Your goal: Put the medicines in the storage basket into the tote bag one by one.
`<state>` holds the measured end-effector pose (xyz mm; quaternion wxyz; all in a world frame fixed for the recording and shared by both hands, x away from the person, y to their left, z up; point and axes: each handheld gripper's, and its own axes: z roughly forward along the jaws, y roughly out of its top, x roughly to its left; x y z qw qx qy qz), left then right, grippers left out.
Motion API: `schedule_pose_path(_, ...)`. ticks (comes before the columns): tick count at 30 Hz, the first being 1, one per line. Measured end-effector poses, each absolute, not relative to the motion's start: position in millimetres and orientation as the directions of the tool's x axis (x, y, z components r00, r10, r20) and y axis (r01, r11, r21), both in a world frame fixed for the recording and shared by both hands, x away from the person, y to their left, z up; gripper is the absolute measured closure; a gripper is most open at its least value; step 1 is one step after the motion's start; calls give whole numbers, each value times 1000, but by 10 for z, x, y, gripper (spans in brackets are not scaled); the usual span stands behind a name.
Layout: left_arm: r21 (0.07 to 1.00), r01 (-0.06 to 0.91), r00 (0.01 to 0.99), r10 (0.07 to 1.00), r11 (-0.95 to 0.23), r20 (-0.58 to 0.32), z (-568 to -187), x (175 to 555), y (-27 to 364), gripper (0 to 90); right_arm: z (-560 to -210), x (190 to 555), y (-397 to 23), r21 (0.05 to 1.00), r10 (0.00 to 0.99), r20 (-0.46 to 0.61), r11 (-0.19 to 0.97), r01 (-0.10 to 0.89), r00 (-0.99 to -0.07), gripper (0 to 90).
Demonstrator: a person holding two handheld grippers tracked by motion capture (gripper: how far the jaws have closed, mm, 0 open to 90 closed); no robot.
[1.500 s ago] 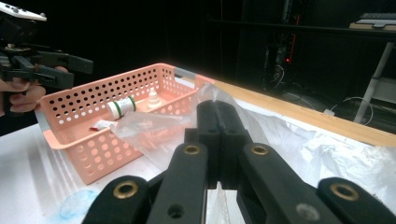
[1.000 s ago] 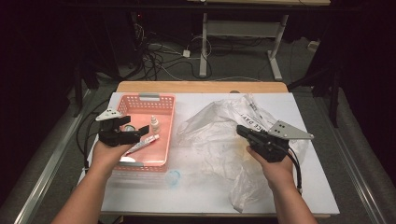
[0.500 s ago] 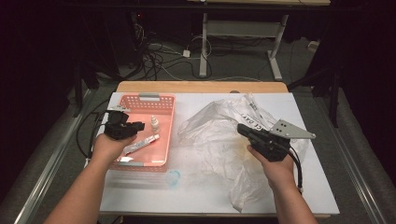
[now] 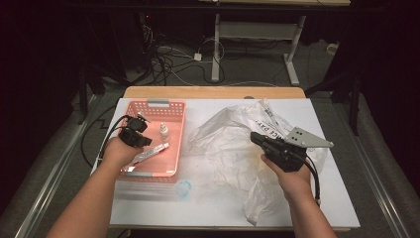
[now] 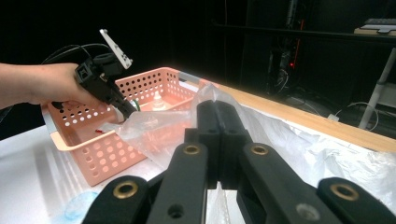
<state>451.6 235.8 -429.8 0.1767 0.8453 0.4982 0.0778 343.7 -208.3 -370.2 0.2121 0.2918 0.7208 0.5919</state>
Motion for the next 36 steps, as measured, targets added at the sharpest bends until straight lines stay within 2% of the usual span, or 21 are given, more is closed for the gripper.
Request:
schedule_pose_path(7, 274, 837, 502, 864, -474, -39, -4384, 4570, 2351, 887, -3702, 3431, -2070, 976, 672, 40, 131, 173, -740, 900)
schedule_pose_path(19, 220, 813, 569, 816, -539, -105, -4416, 4529, 2175, 886, -3684, 3425, -2085, 978, 674, 36, 128, 165, -738, 900)
schedule_pose_path(24, 237, 803, 578, 811, -546, -93, -4388, 4505, 2120, 885, -3683, 3421, -2087, 978, 674, 36, 129, 165, -738, 900)
schedule_pose_path(30, 355, 772, 584, 809, -527, -69, -4198, 4451, 2123, 880, -3680, 3419, -2087, 978, 674, 35, 130, 166, -738, 900)
schedule_pose_path(32, 382, 761, 593, 801, -524, -81, -4143, 4424, 2096, 778, -3680, 3419, -2086, 978, 675, 35, 130, 166, -737, 900)
schedule_pose_path(34, 397, 749, 602, 795, -530, -75, -4128, 4400, 2063, 744, -3679, 3418, -2083, 978, 674, 37, 128, 166, -738, 900)
schedule_pose_path(36, 399, 744, 605, 794, -536, -63, -4139, 4393, 2035, 597, -3677, 3415, -2082, 978, 675, 36, 127, 165, -737, 900)
